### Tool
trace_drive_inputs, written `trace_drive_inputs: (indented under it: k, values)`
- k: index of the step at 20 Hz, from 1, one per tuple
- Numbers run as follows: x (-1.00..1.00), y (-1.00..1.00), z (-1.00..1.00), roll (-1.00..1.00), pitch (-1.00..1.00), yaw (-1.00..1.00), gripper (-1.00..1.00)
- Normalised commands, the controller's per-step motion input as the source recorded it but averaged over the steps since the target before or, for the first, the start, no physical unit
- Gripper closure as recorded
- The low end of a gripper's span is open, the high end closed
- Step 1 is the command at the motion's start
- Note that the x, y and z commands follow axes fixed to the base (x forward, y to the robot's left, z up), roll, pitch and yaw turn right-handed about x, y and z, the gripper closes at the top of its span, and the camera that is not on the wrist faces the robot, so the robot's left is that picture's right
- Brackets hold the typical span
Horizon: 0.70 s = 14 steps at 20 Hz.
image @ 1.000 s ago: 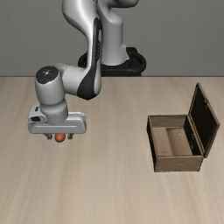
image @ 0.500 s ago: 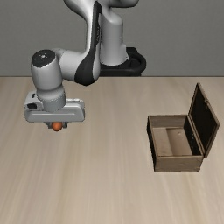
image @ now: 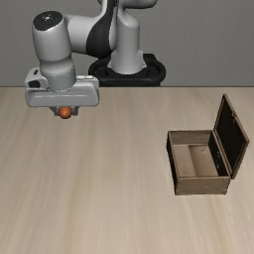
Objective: Pick up the egg and place it in the box
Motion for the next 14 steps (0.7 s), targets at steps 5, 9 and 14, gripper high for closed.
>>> trace_drive_inputs:
  k: [5,9,14]
  values:
    - [0.00,1.00,0.00,0.00,0.00,0.00,1.00]
    - [0.00,1.00,0.00,0.00,0.00,0.00,1.00]
    - [0.00,1.00,0.00,0.00,0.00,0.00,1.00]
